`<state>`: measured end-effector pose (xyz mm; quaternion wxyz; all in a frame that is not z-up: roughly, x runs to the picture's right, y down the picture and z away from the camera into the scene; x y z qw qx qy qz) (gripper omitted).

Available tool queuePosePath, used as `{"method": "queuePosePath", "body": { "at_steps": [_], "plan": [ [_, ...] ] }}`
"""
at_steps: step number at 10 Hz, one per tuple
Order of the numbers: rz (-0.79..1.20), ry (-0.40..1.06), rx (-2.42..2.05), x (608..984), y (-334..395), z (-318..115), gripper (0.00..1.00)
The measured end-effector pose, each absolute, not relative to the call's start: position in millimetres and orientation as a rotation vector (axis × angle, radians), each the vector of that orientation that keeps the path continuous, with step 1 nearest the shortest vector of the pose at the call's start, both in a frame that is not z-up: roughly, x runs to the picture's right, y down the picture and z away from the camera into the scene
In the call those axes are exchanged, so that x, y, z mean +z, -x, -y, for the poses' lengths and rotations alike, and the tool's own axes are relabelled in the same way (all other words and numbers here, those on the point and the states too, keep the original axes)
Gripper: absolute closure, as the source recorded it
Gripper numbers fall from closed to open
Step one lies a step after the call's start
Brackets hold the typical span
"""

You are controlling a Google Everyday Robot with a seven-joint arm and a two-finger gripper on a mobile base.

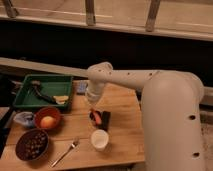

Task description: Place pepper in metal cup

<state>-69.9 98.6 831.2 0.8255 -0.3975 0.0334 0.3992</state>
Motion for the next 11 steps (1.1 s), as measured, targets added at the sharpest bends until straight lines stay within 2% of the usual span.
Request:
{"method": "queuePosePath", "body": {
  "at_steps": [2,5,11],
  "plan": [
    [-0.073,0.843,0.844,831.4,70.6,-98.8,0.22],
    [-0.072,0.821,0.854,830.6,66.2,-90.5,0.22],
    [-0.072,0.685,0.948,835.0,45.2,-22.0,0.22]
  ]
}}
